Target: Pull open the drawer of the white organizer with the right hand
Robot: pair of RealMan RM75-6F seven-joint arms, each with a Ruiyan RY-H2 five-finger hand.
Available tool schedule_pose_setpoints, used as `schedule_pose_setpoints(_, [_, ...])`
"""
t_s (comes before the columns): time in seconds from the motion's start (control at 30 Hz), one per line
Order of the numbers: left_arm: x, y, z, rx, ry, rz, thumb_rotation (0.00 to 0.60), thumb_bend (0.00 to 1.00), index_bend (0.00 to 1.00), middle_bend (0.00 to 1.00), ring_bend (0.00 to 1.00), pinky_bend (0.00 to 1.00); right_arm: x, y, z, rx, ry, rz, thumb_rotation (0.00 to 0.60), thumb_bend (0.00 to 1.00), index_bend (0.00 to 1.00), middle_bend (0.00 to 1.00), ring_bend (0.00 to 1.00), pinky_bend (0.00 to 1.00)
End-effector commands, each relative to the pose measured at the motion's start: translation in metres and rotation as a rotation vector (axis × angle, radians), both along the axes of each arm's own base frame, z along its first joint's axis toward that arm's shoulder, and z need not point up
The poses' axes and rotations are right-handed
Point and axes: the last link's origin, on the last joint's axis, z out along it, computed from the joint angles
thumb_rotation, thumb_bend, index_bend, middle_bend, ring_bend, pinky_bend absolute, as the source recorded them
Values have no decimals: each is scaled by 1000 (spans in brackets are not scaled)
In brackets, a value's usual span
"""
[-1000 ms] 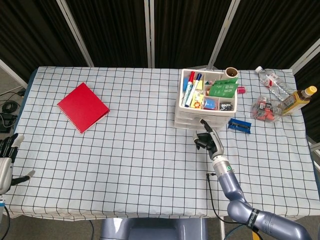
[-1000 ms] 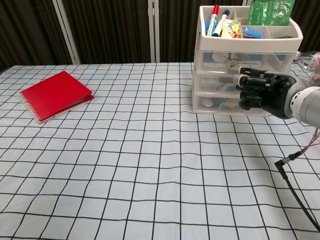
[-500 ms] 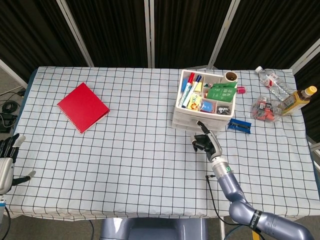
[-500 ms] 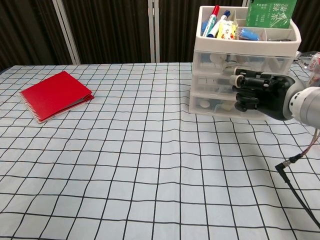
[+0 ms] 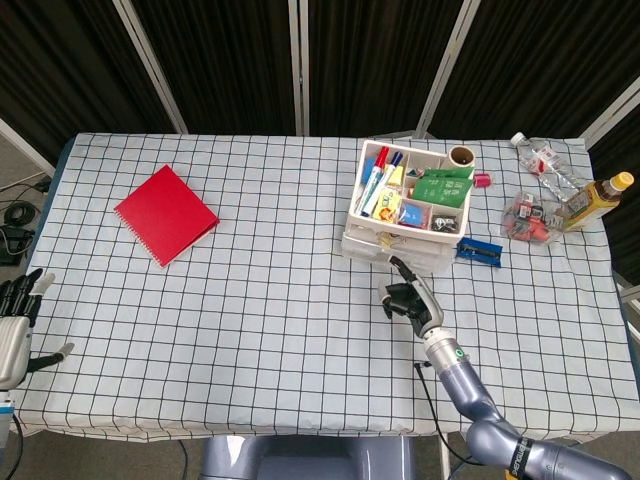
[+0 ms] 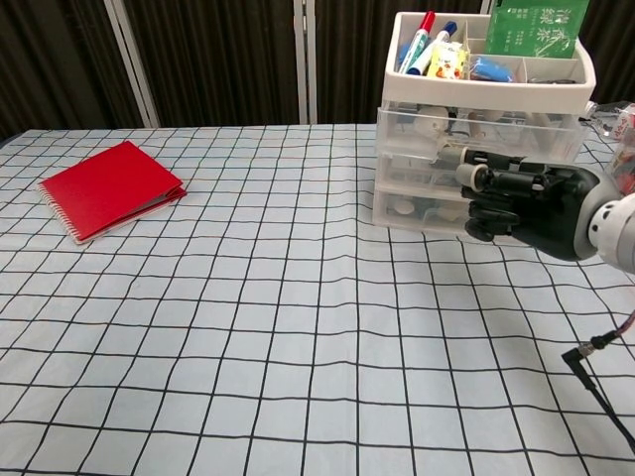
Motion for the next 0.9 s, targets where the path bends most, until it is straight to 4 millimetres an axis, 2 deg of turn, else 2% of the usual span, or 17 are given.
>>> schedule_pose_setpoints(0.03, [0, 0, 0, -1, 1, 0, 600, 1, 0, 0, 0, 0, -1, 11, -1, 17, -4, 23, 600, 490, 283, 951, 959, 794])
schedule_pose_setpoints(0.57, [1, -1, -1, -4, 3, -2, 600, 1, 0, 0, 0, 0, -3, 43, -6, 51, -18, 92, 600, 489, 287, 951, 958, 793])
schedule_pose_setpoints(0.9, [2, -1, -1, -9, 6, -2, 600, 1, 0, 0, 0, 0, -6, 59, 1, 43, -39, 124, 600, 490, 291, 951, 958, 793])
